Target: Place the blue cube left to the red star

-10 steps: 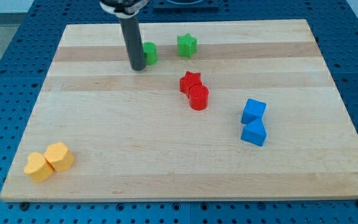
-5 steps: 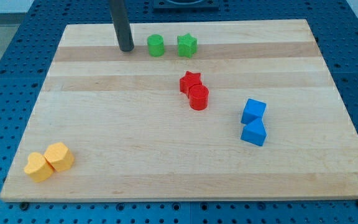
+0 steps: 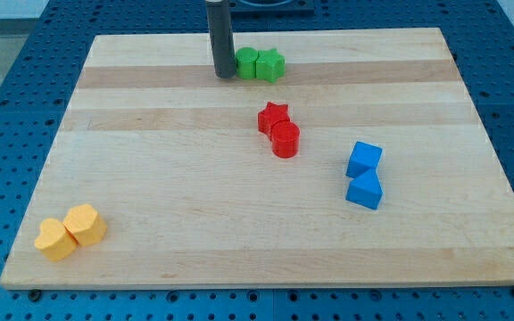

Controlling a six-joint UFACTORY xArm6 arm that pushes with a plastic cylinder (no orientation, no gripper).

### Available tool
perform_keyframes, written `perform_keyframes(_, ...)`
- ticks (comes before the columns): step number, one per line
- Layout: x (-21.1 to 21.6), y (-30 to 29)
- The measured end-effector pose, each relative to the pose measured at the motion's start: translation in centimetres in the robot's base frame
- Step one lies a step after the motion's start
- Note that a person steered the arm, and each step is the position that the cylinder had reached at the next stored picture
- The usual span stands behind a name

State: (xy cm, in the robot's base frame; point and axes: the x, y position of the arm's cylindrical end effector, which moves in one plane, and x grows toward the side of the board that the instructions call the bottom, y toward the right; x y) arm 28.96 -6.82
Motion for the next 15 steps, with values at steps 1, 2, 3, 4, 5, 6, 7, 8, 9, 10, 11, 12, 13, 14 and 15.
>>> perform_keyframes(1, 4.3, -0.4)
perform_keyframes(2, 15.4, -1.2)
perform_keyframes(3, 25.9, -1.2)
perform_keyframes(4, 32.8, 2.5)
perform_keyframes(5, 32.9, 2.8)
perform_keyframes(6, 32.9, 2.8)
perform_keyframes(7, 32.9, 2.8)
perform_keyframes(8, 32.9, 2.8)
perform_keyframes(9, 32.9, 2.8)
perform_keyframes(10, 32.9, 2.8)
perform_keyframes(11, 32.9, 3.8)
perform_keyframes(12, 32.9, 9.0)
perform_keyframes(13, 30.4, 18.0)
perform_keyframes(14, 27.4, 22.6)
perform_keyframes(15, 22.5, 22.4)
